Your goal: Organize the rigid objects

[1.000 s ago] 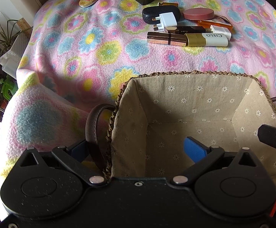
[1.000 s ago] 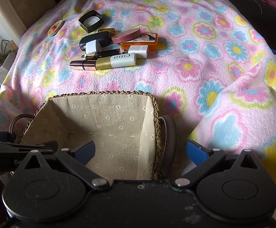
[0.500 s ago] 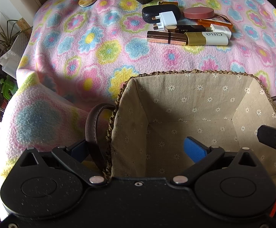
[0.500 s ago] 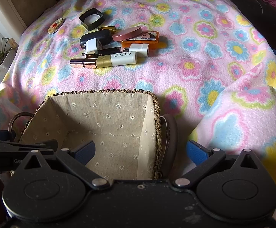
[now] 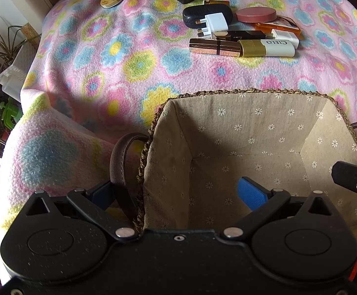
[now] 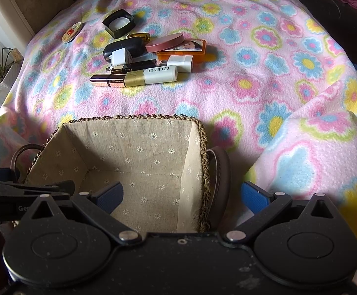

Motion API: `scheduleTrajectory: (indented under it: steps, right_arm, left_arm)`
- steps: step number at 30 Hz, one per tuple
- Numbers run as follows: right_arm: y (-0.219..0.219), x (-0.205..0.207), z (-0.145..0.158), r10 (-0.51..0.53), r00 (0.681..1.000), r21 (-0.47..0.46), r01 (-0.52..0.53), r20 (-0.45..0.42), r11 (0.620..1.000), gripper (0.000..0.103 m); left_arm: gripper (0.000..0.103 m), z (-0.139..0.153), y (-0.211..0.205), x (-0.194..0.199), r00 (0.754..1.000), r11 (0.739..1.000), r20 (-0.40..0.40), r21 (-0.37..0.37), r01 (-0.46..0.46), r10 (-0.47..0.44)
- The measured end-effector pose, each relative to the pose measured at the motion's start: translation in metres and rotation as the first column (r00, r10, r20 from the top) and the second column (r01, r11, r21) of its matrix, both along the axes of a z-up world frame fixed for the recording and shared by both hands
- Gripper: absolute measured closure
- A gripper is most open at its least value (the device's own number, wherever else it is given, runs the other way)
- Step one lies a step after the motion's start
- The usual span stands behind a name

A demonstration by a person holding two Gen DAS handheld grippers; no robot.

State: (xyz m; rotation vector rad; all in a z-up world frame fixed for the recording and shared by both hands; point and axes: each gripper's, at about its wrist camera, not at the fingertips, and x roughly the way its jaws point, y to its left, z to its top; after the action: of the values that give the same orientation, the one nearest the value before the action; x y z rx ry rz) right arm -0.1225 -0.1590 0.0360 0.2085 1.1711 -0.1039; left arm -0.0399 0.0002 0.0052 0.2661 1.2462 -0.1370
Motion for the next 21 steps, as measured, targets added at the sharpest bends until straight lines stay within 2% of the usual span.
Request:
scheduleTrajectory:
  steps: [9, 14, 16, 18, 21]
  right_arm:
    - [-0.002, 0.004, 0.008, -0.016, 1.000, 0.006, 0.016, 0.002, 1.000, 0.005]
    - [-0.005, 0.021, 0.019, -0.015, 1.000, -0.018, 0.016, 0.010, 1.000, 0.008]
    - [-0.007, 0.030, 0.023, -0.011, 1.000, -0.018, 0.011, 0.025, 1.000, 0.009]
    - [-0.009, 0.042, 0.024, -0.013, 0.999, -0.009, 0.013, 0.033, 1.000, 0.009]
    - [-0.015, 0.062, 0.022, -0.026, 0.999, -0.001, 0.026, 0.041, 1.000, 0.009]
  left_arm:
    - [0.006, 0.015, 0.011, 0.009, 0.999, 0.995, -0.010, -0.095, -0.032, 0.032]
    - [0.006, 0.028, 0.006, 0.019, 0.996, 0.999, 0.085, -0.046, 0.024, -0.020]
    - [0.006, 0.029, 0.003, 0.030, 0.995, 0.998, 0.097, -0.046, 0.044, -0.040]
    - [0.006, 0.028, 0.001, 0.044, 0.996, 0.996, 0.084, -0.070, 0.049, -0.043]
    - [0.006, 0.024, -0.002, 0.065, 0.998, 0.988, 0.048, -0.144, 0.050, -0.043]
